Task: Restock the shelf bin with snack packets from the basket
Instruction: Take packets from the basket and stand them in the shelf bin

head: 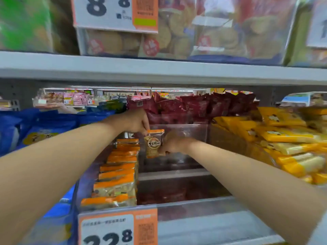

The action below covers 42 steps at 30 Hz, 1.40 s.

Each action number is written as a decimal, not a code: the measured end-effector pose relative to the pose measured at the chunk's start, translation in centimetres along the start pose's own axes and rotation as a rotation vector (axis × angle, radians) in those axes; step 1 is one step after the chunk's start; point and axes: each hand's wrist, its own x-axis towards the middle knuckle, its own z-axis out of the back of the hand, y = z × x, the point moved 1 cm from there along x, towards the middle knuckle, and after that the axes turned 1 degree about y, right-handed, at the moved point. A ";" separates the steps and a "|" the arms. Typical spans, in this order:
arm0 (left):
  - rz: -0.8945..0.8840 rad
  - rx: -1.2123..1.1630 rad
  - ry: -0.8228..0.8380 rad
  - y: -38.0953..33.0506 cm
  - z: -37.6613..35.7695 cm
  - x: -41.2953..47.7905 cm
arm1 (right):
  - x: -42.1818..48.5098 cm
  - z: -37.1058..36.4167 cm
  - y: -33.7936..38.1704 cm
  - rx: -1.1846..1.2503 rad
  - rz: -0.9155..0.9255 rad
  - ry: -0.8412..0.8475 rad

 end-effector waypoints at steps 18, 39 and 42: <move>0.045 0.119 0.085 1.8 -2.4 1.2 | 3.2 -5.8 -1.5 0.486 -0.162 -0.049; 0.034 0.166 0.064 1.3 -1.5 0.0 | 1.5 -3.2 -1.4 0.687 -0.302 -0.030; 0.024 0.120 0.021 0.4 -0.9 -1.4 | -1.2 -1.1 -1.2 0.649 -0.260 -0.029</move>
